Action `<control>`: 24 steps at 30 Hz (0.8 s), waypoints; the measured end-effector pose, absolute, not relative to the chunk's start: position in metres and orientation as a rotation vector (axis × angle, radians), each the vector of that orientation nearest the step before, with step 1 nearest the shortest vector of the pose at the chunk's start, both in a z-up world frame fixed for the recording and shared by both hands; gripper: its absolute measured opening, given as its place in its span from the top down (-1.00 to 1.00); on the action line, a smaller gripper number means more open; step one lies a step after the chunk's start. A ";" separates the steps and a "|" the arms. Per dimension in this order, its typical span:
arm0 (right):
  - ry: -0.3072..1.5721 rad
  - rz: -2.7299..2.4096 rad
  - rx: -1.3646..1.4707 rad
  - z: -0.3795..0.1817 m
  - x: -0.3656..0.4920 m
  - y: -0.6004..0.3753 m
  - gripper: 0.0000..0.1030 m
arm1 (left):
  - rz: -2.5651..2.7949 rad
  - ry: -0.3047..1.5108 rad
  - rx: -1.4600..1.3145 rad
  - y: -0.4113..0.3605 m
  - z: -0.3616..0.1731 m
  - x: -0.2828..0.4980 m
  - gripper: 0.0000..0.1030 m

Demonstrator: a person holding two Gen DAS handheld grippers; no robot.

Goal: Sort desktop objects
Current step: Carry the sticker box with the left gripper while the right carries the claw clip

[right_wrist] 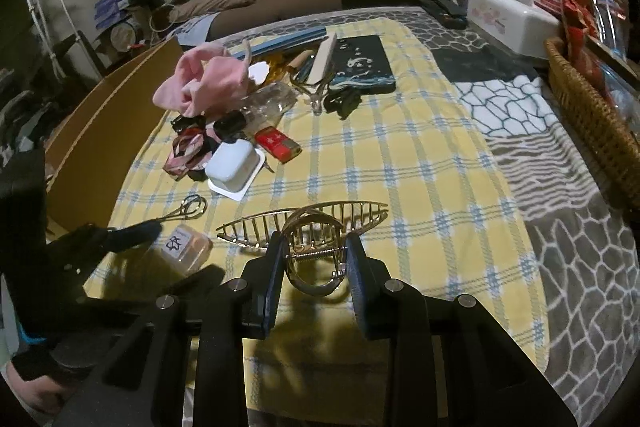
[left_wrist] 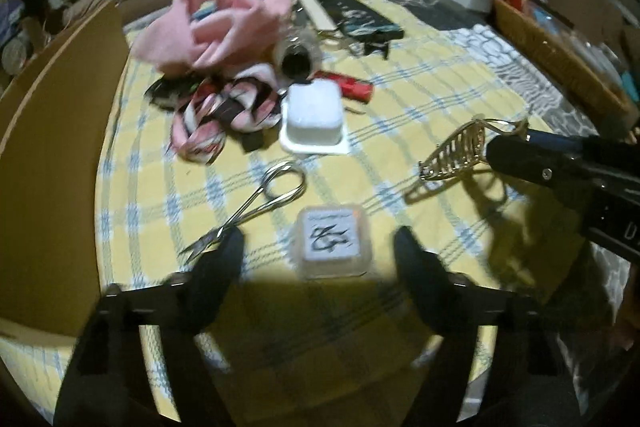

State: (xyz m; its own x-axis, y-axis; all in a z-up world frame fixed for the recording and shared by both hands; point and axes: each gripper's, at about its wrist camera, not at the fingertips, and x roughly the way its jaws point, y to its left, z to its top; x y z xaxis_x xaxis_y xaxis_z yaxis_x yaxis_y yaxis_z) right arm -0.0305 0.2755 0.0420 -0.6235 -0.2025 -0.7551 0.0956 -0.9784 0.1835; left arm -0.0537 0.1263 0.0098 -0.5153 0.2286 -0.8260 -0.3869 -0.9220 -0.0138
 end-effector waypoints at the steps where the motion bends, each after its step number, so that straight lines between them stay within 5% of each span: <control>1: -0.198 -2.690 1.260 0.044 -0.029 0.277 0.42 | 2.444 0.239 -1.299 0.127 0.012 -0.055 0.28; 13: -0.262 -2.692 1.132 0.090 -0.008 0.262 0.42 | 2.494 0.071 -1.149 0.058 0.091 -0.029 0.28; 24: -0.102 -2.599 0.970 0.177 -0.019 0.149 0.42 | 2.656 -0.083 -1.035 -0.105 0.191 -0.025 0.28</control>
